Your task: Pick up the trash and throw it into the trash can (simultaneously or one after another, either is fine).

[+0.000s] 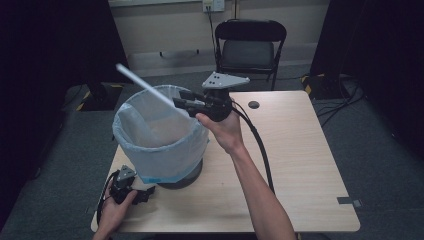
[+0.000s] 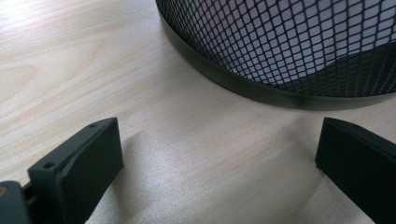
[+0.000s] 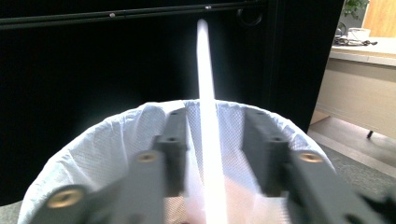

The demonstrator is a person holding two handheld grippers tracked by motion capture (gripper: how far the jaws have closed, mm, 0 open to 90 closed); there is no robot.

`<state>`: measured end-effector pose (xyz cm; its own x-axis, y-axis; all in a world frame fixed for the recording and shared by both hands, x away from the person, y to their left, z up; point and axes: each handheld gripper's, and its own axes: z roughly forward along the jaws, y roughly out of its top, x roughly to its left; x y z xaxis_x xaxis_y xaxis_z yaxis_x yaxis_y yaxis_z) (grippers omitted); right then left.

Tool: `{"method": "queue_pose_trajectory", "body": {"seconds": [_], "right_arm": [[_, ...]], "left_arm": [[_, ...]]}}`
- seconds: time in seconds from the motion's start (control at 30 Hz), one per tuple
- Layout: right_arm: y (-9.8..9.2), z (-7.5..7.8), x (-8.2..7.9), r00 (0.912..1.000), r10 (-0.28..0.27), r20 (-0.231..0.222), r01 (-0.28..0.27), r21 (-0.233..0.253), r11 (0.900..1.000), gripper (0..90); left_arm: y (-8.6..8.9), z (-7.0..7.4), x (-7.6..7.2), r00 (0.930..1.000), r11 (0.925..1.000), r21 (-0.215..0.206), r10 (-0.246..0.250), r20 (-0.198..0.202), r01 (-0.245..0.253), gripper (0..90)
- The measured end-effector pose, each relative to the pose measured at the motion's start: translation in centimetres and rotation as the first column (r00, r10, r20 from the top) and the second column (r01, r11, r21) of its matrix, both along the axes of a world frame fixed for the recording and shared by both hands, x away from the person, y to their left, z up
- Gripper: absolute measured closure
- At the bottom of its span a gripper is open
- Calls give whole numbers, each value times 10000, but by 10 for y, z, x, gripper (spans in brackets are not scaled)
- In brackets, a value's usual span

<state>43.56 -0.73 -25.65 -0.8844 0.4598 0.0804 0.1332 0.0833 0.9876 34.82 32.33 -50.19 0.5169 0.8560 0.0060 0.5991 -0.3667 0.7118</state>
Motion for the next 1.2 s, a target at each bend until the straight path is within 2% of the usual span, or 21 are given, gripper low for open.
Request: {"method": "queue_pose_trajectory", "body": {"seconds": [0.13,0.43,0.63,0.83,1.2], "right_arm": [[1,-1,0,9999,-42,-91,41,-155,9999,469],[3,-4,4,9987,-432,-256,423,-369,9984,326],[0,-4,6,9970,-720,-287,702,-578,9959,294],[-9,-5,6,9939,-1062,-313,1044,-543,9931,272],[-30,-5,9,9800,-1983,-142,1972,-542,9789,226]], "left_arm": [[0,0,0,10000,10000,-1,3,2,-3,2],[0,0,0,10000,10000,-1,0,-1,0,2],[0,0,0,10000,10000,-3,3,0,-3,2],[0,0,0,10000,10000,-3,3,2,-3,2],[0,0,0,10000,10000,-4,3,1,-3,2]]}}
